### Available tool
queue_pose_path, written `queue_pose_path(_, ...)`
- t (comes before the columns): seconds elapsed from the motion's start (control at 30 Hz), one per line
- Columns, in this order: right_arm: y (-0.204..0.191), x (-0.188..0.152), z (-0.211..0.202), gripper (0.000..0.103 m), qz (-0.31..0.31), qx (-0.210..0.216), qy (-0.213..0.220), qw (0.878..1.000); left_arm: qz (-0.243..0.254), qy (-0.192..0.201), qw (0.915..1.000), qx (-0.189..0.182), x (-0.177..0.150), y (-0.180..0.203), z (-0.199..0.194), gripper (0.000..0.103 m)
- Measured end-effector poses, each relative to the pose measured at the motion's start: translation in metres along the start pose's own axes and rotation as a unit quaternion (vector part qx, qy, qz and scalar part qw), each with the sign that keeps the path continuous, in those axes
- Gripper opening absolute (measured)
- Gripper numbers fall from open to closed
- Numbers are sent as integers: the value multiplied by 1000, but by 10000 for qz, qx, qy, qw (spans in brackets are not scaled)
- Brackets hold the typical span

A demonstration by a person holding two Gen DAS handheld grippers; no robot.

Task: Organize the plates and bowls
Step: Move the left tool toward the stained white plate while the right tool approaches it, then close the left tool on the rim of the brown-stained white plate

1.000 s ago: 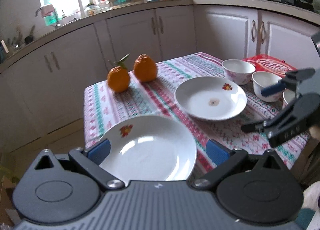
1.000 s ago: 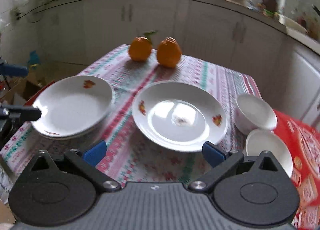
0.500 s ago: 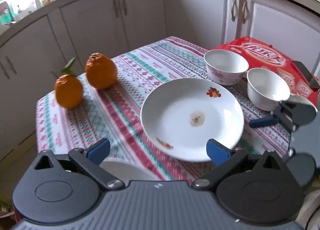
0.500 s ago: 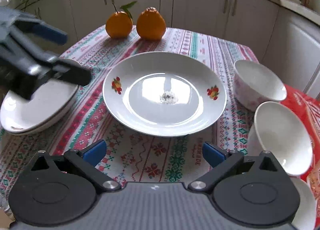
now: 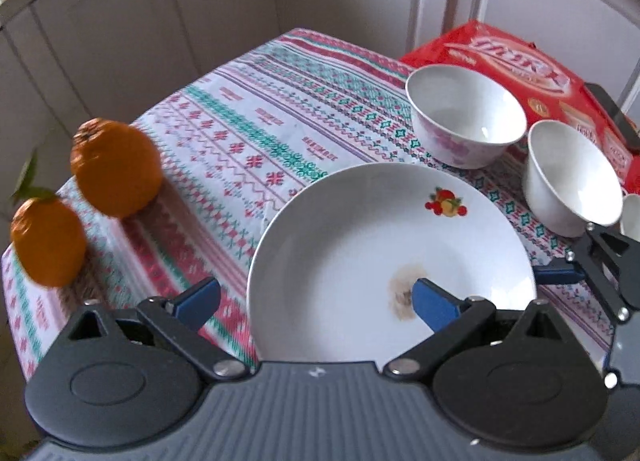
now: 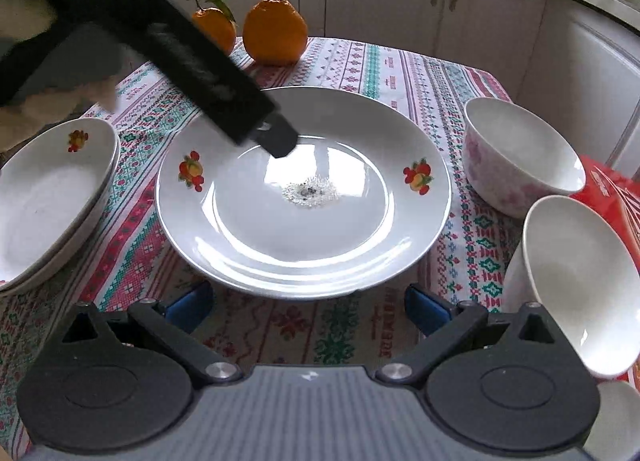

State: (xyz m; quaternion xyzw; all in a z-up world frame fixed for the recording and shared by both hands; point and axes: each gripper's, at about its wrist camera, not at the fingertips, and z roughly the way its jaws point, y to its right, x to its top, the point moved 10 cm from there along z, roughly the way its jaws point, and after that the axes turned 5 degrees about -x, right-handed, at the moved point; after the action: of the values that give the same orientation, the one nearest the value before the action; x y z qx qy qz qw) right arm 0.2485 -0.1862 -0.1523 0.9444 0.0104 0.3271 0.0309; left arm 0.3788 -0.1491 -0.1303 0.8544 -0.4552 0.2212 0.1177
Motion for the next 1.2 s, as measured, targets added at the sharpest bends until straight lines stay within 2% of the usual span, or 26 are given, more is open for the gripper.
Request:
queue_pose_path(0.17,-1,-1,-2,103,-29,20,55,10000,112,-260,9993,-240,12,-5,20,98)
queue_pose_path(0.27,-1,1,0,103,-59,58,73,9999,162,-389,9986,-333,16,-8,28,93)
queue_pose_path(0.33,-2,2,0,101,-79,78,105,9999,201,-470,9977,-449,18,-8,31,86)
queue_pose_path(0.4,-2,3,0,101,-91,90,127,9998,226,-556,9964,-601,21,-8,34,75)
queue_pose_path(0.5,-1,5,1,99,-78,99,169,9998,354,-688,9944,-716,23,-7,35,71)
queue_pose_path(0.73,-1,7,1,96,-112,127,253,9995,629,-1161,9853,-1081,23,-8,39,69)
queue_pose_path(0.97,-2,8,1,95,-134,180,333,9992,1127,-1551,9744,-1172,20,-3,47,69)
queue_pose_path(1.2,-3,8,1,95,-122,183,360,9991,1246,-1632,9709,-1234,20,-2,49,69)
